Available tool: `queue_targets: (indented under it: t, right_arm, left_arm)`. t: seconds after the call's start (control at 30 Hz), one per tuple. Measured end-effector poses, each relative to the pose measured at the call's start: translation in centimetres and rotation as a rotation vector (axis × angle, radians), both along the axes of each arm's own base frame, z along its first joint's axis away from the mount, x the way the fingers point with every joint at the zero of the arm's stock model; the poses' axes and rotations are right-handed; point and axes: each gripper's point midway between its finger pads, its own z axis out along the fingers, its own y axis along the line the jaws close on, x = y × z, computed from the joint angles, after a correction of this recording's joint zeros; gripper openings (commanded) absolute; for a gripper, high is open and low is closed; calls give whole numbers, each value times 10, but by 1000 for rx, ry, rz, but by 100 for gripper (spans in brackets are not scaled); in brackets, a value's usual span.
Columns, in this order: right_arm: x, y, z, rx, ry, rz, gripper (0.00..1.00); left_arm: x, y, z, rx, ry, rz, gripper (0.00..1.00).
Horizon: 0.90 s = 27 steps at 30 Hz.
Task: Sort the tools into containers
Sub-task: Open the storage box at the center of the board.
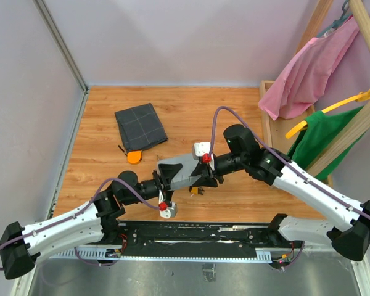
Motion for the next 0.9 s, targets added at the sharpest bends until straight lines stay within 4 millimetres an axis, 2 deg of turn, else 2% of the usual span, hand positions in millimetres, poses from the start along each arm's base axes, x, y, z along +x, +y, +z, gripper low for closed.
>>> queue_targets:
  t: [0.33, 0.4, 0.5, 0.57, 0.67, 0.73, 0.8, 0.83, 0.9]
  right_arm:
    - [-8, -2, -5, -40, 15, 4, 30]
    - [-34, -7, -9, -69, 77, 65, 28]
    - [-77, -19, -27, -159, 189, 163, 28]
    - [-92, -27, -38, -211, 242, 186, 29]
    - [-103, -37, -48, -262, 289, 185, 43]
    - [-103, -41, -46, -262, 279, 157, 59]
    - [-95, -43, -38, -228, 220, 105, 66]
    - [-89, -44, -32, -202, 182, 71, 73]
    - [-74, -45, -13, -117, 76, -7, 78]
  left_arm:
    - [-3, -5, -5, 19, -5, -24, 0]
    - [5, 1, -5, 18, -8, 26, 0]
    - [23, 13, 16, -49, -56, 135, 0]
    - [27, 16, 27, -82, -77, 161, 0]
    - [28, 17, 34, -107, -92, 171, 0]
    - [28, 17, 37, -115, -96, 171, 0]
    - [28, 17, 38, -119, -98, 170, 0]
    - [27, 17, 38, -121, -98, 167, 0]
    - [25, 17, 40, -126, -100, 158, 0]
